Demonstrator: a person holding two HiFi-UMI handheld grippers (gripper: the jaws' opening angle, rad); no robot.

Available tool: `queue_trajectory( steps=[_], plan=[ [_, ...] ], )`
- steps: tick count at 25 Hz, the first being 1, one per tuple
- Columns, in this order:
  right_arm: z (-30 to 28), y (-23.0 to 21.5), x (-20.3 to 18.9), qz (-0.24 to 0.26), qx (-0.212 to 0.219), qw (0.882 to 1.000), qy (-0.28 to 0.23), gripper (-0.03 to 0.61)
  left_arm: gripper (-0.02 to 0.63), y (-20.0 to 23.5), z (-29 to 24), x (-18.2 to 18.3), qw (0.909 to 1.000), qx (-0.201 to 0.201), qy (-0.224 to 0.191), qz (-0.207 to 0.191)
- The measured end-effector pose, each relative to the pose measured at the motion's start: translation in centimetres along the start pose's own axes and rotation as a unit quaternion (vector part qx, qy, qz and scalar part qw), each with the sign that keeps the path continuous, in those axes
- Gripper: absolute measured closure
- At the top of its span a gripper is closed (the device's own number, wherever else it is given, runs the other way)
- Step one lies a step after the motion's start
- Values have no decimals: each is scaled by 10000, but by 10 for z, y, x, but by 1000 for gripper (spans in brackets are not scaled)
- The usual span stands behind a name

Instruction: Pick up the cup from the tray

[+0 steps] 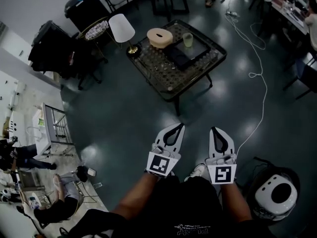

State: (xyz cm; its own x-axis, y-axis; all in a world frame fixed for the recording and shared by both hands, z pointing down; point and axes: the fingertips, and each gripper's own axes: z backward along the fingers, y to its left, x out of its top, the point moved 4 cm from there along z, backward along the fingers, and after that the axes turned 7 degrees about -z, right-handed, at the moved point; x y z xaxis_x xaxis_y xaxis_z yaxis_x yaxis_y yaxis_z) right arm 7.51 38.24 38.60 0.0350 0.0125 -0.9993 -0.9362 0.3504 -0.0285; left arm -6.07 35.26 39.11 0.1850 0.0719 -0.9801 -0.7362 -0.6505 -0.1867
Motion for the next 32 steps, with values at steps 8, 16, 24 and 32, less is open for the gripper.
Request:
queue_trajectory(
  steps=[8,16,24,32],
  plan=[
    [12,-15,-1,-185,72,9998,-51,571,612,-13,-3,3,9997,199,107,56],
    [5,-35,-3,-88,245,9997,-35,571,612,-15,-7,3,9983,440,366,-103],
    [-26,-49,-2,-202,359,9991,-121,571,612,11,-29,-1,9974,667,271,7],
    [-92,-61,0,-177,381,9991,-17,571,612,57,-82,-5,9993,361,87,53]
  ],
)
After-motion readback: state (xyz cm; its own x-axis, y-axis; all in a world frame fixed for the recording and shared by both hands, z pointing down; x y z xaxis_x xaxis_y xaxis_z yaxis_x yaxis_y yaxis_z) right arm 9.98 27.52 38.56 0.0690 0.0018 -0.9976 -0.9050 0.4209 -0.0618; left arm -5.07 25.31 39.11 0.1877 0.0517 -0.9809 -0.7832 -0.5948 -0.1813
